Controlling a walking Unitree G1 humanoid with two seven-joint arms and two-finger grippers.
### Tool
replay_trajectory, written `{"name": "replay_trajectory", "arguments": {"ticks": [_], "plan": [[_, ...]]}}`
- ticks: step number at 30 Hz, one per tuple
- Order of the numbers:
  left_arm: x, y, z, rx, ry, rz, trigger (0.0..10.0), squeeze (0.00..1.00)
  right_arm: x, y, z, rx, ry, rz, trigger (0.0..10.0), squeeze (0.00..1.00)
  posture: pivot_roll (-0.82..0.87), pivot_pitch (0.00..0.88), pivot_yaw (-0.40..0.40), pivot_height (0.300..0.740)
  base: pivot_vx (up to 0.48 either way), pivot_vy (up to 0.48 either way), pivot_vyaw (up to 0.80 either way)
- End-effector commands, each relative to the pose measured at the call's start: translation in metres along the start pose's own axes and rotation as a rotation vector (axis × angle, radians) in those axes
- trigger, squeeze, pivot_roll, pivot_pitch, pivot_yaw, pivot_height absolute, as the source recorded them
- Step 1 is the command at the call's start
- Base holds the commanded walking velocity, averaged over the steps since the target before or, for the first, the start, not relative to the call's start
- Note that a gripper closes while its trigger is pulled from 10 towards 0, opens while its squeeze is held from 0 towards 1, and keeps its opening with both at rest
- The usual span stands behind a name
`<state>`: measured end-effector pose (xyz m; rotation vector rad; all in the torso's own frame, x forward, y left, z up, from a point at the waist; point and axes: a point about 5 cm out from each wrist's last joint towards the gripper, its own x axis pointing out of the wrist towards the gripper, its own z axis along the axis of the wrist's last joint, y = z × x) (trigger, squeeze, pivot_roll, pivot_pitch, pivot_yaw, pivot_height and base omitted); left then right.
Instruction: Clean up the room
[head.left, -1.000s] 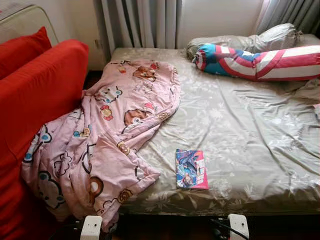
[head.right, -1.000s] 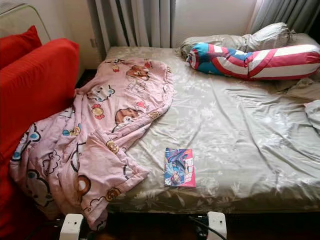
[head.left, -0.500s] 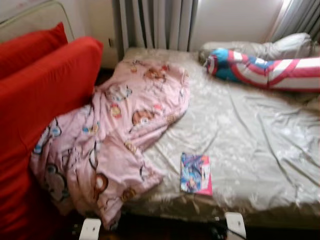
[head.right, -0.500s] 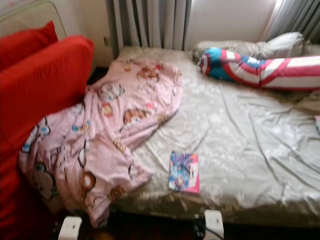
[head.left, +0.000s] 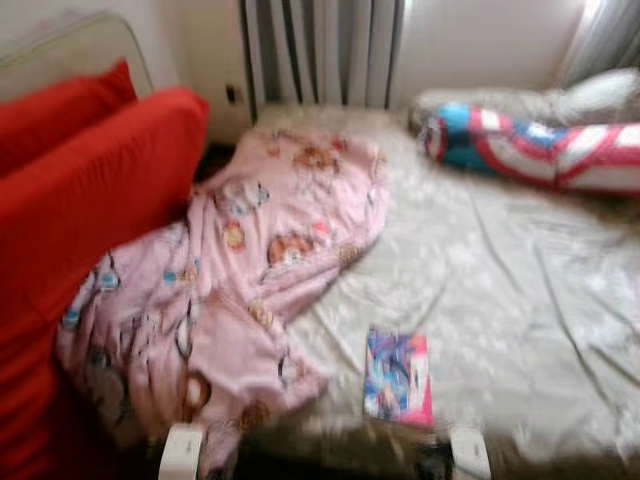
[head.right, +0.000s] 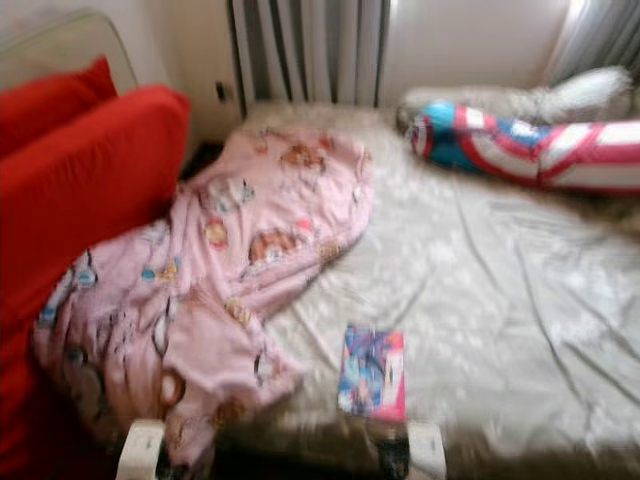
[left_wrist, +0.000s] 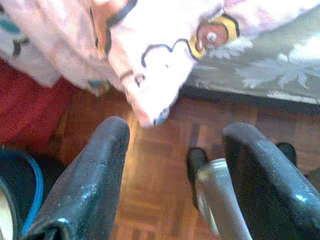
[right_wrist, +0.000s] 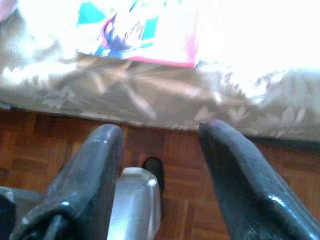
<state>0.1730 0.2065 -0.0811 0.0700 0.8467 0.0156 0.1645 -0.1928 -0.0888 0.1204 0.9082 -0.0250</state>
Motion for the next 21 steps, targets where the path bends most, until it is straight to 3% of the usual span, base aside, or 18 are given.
{"name": "replay_trajectory", "arguments": {"ticks": [1, 9, 16, 17, 18, 19, 21], "plan": [[-0.001, 0.010, -0.001, 0.010, 0.001, 0.023, 10.0, 0.00, 0.002, 0.009, 0.001, 0.028, -0.010, 0.020, 10.0, 0.00, -0.03, 0.038, -0.009, 0.740, 0.296, 0.000, 0.00], [0.004, 0.006, 0.022, -0.002, -0.098, 0.011, 10.0, 0.00, 0.001, 0.011, 0.005, 0.052, -0.063, 0.044, 10.0, 0.00, -0.04, 0.044, -0.008, 0.740, 0.000, 0.000, 0.00], [0.008, 0.000, 0.062, -0.010, -0.279, -0.030, 10.0, 0.00, -0.001, 0.010, 0.013, 0.056, -0.177, 0.058, 10.0, 0.00, -0.05, 0.046, -0.011, 0.740, 0.000, 0.000, 0.00], [0.007, -0.002, 0.074, -0.002, -0.349, -0.051, 10.0, 0.00, -0.002, 0.011, 0.016, 0.047, -0.212, 0.070, 10.0, 0.00, -0.05, 0.044, -0.015, 0.740, 0.000, 0.000, 0.00], [0.005, 0.000, 0.082, 0.002, -0.404, -0.052, 10.0, 0.00, 0.003, 0.024, 0.056, 0.016, -0.362, 0.104, 10.0, 0.00, -0.05, 0.044, -0.015, 0.740, 0.000, 0.000, 0.00], [0.004, 0.001, 0.084, -0.002, -0.427, -0.050, 10.0, 0.00, 0.004, 0.030, 0.076, 0.011, -0.431, 0.117, 10.0, 0.00, -0.05, 0.047, -0.015, 0.740, 0.000, 0.000, 0.00], [0.001, 0.004, 0.089, 0.002, -0.477, -0.051, 10.0, 0.00, 0.002, 0.034, 0.093, 0.013, -0.512, 0.120, 10.0, 0.00, -0.05, 0.049, -0.016, 0.740, 0.000, 0.000, 0.00]]}}
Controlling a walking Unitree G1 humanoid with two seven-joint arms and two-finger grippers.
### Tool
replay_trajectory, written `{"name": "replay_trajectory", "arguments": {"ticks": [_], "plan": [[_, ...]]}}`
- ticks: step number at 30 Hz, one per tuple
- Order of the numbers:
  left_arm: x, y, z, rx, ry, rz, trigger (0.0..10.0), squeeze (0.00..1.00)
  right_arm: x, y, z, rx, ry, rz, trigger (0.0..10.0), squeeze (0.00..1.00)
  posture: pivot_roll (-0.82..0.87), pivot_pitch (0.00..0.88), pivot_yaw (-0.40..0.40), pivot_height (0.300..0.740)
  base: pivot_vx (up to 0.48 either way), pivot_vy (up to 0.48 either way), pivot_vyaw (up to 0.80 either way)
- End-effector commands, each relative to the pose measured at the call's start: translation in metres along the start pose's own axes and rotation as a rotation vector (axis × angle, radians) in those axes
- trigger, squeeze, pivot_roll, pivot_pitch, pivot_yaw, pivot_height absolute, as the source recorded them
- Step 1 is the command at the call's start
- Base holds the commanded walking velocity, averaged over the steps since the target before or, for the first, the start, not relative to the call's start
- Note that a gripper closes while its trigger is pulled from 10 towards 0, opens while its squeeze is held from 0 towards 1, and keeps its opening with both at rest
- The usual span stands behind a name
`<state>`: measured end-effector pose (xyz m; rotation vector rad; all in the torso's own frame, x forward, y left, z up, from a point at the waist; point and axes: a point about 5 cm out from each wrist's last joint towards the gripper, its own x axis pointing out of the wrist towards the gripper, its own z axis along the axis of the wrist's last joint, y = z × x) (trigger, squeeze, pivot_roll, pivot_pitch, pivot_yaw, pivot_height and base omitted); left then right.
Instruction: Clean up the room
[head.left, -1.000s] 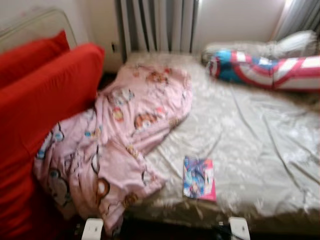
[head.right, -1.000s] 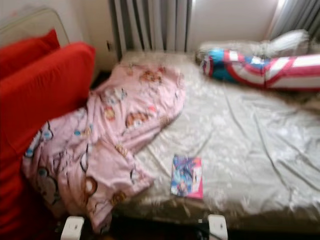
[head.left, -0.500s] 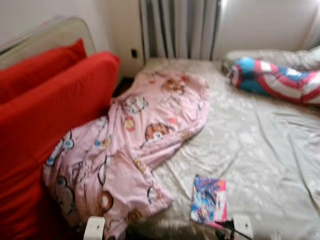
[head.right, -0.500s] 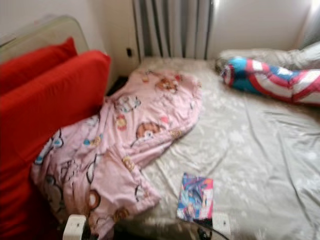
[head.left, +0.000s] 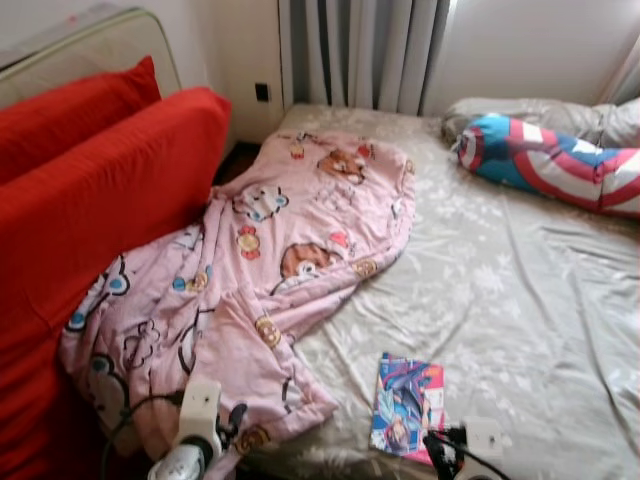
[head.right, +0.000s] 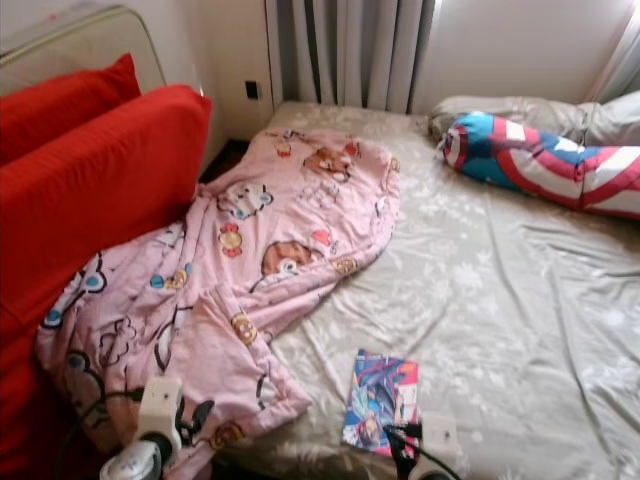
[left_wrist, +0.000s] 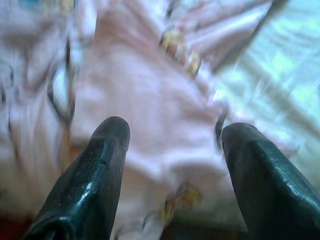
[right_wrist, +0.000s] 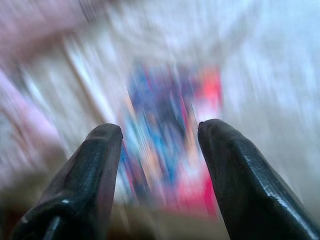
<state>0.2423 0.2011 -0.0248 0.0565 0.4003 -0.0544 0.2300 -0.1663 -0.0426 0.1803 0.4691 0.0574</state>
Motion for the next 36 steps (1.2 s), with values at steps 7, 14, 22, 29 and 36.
{"name": "replay_trajectory", "arguments": {"ticks": [7, 14, 22, 29, 36], "plan": [[-0.023, 0.015, 0.013, 0.026, -0.176, -0.009, 10.0, 0.00, -0.015, -0.024, 0.028, -0.008, -0.247, -0.067, 10.0, 0.00, -0.06, 0.055, -0.015, 0.740, 0.000, 0.000, 0.00], [-0.046, 0.029, 0.024, 0.041, -0.250, 0.004, 10.0, 0.00, -0.035, -0.017, 0.035, -0.083, -0.329, -0.008, 10.0, 0.00, -0.07, 0.046, -0.008, 0.740, 0.000, 0.000, 0.00], [-0.039, 0.022, 0.042, 0.029, -0.281, -0.020, 10.0, 0.00, -0.046, -0.017, 0.043, -0.015, -0.378, -0.095, 10.0, 0.00, -0.07, 0.027, 0.001, 0.740, 0.000, 0.000, 0.00], [-0.031, 0.009, 0.050, 0.020, -0.281, -0.049, 10.0, 0.00, -0.046, -0.016, 0.047, -0.006, -0.372, -0.108, 10.0, 0.00, -0.08, 0.051, -0.004, 0.740, 0.000, 0.000, 0.00], [-0.027, 0.004, 0.054, 0.011, -0.275, -0.058, 10.0, 0.00, -0.043, -0.020, 0.054, -0.002, -0.363, -0.149, 10.0, 0.00, -0.08, 0.063, 0.000, 0.740, 0.000, 0.000, 0.00]]}}
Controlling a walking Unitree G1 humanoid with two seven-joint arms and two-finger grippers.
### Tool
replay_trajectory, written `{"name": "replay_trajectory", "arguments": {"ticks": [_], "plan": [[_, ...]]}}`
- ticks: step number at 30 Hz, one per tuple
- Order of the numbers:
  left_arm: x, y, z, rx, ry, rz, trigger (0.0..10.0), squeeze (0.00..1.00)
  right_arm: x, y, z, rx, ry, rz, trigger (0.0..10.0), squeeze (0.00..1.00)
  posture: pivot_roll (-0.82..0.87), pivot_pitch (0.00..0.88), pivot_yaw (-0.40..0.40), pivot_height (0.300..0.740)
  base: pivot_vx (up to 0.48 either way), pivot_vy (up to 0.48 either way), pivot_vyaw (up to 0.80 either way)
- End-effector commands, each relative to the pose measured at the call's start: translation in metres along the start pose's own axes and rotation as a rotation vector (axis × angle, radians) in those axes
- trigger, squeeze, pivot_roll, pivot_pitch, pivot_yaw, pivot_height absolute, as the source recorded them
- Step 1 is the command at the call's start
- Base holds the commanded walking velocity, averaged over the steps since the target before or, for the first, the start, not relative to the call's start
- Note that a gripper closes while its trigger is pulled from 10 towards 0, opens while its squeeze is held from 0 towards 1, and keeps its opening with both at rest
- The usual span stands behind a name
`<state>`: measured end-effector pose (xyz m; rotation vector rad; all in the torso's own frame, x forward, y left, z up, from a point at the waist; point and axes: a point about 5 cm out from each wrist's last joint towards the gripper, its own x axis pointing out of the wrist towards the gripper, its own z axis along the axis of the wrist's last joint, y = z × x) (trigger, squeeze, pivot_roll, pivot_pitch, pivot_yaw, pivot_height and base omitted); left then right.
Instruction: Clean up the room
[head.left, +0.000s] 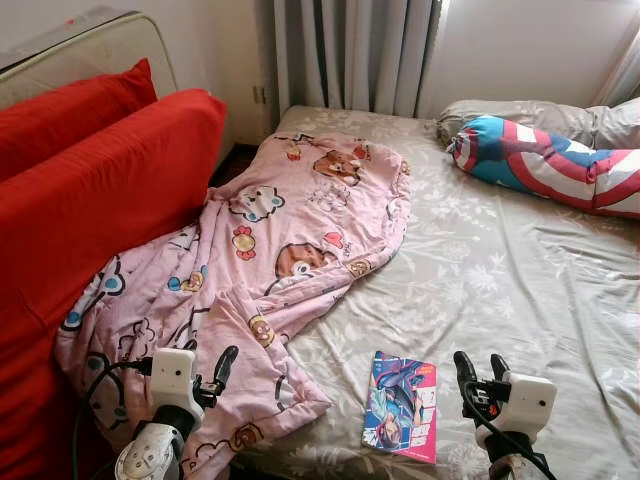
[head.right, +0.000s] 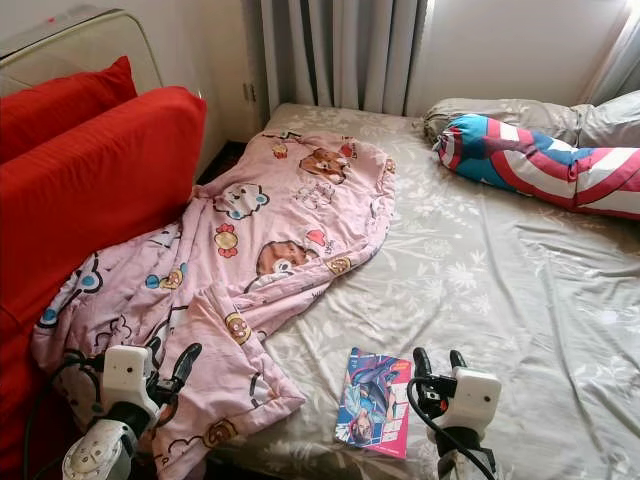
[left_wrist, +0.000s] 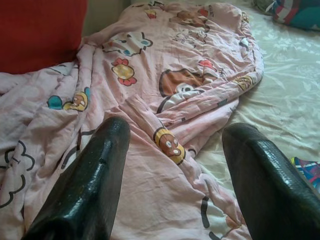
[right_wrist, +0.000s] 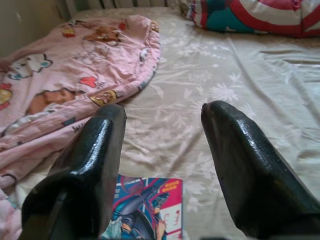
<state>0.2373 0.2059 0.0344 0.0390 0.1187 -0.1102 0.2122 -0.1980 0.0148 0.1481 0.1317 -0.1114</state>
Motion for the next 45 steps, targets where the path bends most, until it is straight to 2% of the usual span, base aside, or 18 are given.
{"name": "replay_trajectory", "arguments": {"ticks": [1, 7, 14, 19, 20, 27, 36, 45], "plan": [[0.004, -0.005, 0.001, 0.007, 0.011, -0.016, 10.0, 0.00, 0.006, 0.002, 0.007, -0.003, -0.008, 0.000, 10.0, 0.00, -0.08, 0.069, -0.004, 0.740, 0.000, 0.000, 0.00], [0.002, -0.011, 0.000, -0.011, 0.016, -0.018, 10.0, 0.00, 0.010, 0.007, 0.011, -0.018, 0.018, 0.030, 10.0, 0.00, -0.08, 0.082, -0.019, 0.740, 0.000, 0.000, 0.00], [0.001, -0.015, 0.000, -0.036, 0.016, -0.001, 10.0, 0.00, 0.014, 0.011, 0.013, -0.029, 0.032, 0.078, 10.0, 0.00, -0.08, 0.103, -0.039, 0.690, 0.000, 0.000, 0.00], [0.001, -0.017, 0.003, -0.041, 0.009, 0.003, 10.0, 0.00, 0.017, 0.014, 0.018, -0.024, 0.025, 0.105, 10.0, 0.00, -0.08, 0.105, -0.043, 0.670, 0.000, 0.000, 0.00], [0.000, -0.017, 0.002, -0.044, 0.013, 0.011, 10.0, 0.00, 0.015, 0.014, 0.019, -0.001, 0.009, 0.101, 10.0, 0.00, -0.08, 0.093, -0.043, 0.670, 0.000, 0.000, 0.00], [0.003, -0.016, 0.003, -0.039, 0.014, 0.010, 10.0, 0.00, 0.016, 0.016, 0.021, 0.011, 0.004, 0.101, 10.0, 0.00, -0.09, 0.100, -0.039, 0.670, 0.000, 0.000, 0.00], [-0.001, -0.015, 0.003, -0.046, 0.016, 0.028, 10.0, 0.00, 0.012, 0.015, 0.015, 0.005, 0.045, 0.090, 10.0, 0.00, -0.08, 0.089, -0.036, 0.670, 0.000, 0.000, 0.00], [-0.002, -0.010, 0.003, -0.046, 0.017, 0.052, 10.0, 0.00, 0.013, 0.020, 0.013, 0.010, 0.052, 0.120, 10.0, 0.00, -0.08, 0.079, -0.037, 0.610, 0.000, 0.000, 0.00]]}}
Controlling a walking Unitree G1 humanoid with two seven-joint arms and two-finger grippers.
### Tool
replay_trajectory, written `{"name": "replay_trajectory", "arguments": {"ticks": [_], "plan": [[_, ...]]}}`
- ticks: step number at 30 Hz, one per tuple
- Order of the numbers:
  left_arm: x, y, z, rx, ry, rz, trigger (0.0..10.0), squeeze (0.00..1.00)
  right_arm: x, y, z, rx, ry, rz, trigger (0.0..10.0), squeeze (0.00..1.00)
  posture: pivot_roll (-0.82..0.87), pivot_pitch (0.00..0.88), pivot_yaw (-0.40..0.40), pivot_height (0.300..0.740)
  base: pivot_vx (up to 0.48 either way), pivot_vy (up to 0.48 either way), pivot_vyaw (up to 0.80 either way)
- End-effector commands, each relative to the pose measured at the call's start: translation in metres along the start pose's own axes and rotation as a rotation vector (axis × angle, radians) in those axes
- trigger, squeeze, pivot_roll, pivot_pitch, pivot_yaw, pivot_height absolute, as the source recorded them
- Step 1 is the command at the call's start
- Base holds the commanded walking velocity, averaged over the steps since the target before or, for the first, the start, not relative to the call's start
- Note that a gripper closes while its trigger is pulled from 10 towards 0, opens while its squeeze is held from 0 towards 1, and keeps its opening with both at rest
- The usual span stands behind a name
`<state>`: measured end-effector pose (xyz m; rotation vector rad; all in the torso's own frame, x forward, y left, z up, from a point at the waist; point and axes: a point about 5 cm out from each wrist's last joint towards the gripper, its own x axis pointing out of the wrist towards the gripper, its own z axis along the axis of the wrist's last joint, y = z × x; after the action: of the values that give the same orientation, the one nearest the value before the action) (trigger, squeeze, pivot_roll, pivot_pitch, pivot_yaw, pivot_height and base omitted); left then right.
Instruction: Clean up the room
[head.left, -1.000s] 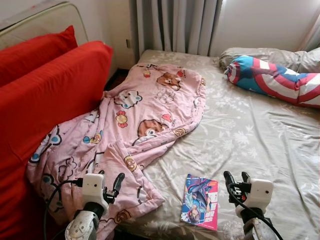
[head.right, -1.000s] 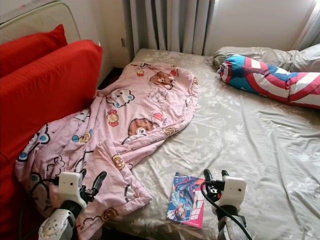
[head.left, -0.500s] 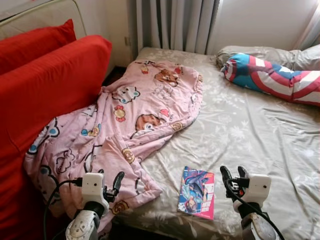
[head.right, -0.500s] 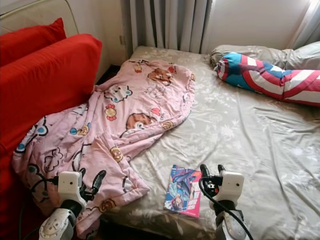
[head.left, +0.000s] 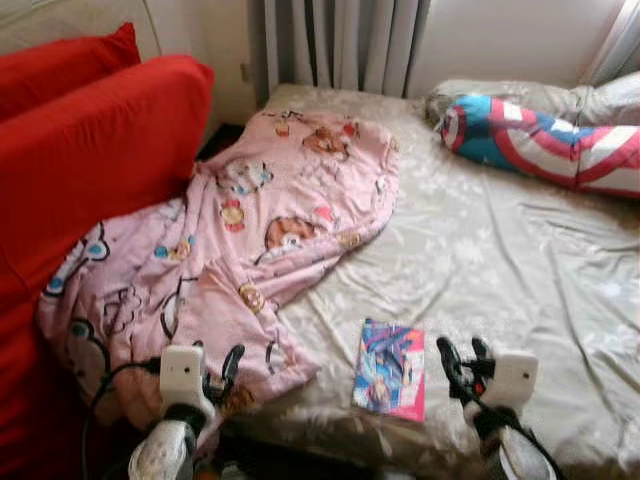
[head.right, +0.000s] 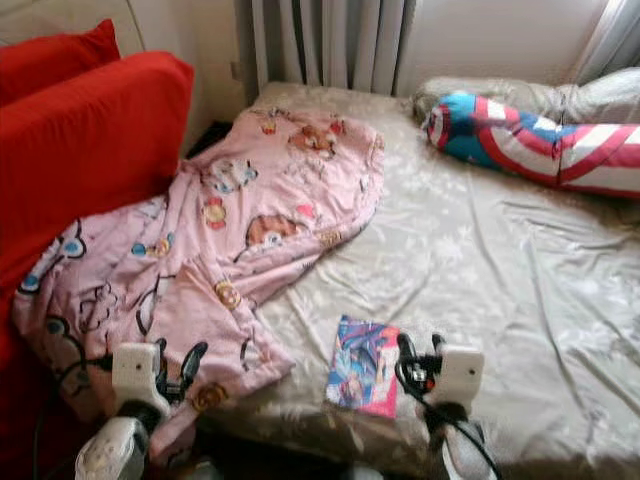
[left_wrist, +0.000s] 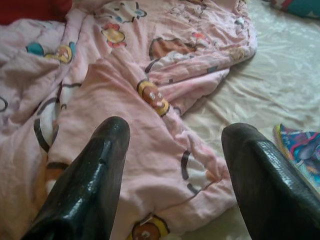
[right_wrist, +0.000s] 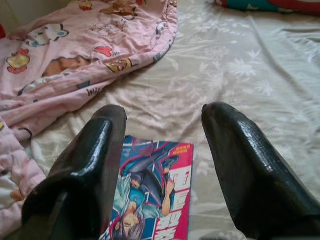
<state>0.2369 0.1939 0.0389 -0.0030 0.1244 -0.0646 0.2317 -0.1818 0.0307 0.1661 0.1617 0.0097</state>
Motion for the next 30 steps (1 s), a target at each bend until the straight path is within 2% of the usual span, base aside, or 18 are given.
{"name": "replay_trajectory", "arguments": {"ticks": [1, 17, 30], "plan": [[-0.0018, 0.0015, -0.0019, 0.000, 0.013, 0.010, 10.0, 0.00, -0.0022, 0.0004, -0.0023, 0.004, 0.011, 0.003, 10.0, 0.00, -0.08, 0.079, -0.037, 0.610, 0.000, 0.000, 0.00], [-0.0012, -0.0044, -0.0015, -0.002, 0.015, -0.007, 10.0, 0.00, -0.0048, 0.0060, -0.0033, 0.023, 0.005, 0.032, 10.0, 0.00, -0.07, 0.057, -0.033, 0.610, 0.000, 0.000, 0.00], [0.0003, -0.0058, 0.0000, -0.002, 0.018, -0.018, 10.0, 0.00, -0.0052, 0.0057, -0.0063, 0.032, 0.015, 0.032, 10.0, 0.00, -0.07, 0.082, -0.032, 0.610, 0.000, 0.000, 0.00]]}}
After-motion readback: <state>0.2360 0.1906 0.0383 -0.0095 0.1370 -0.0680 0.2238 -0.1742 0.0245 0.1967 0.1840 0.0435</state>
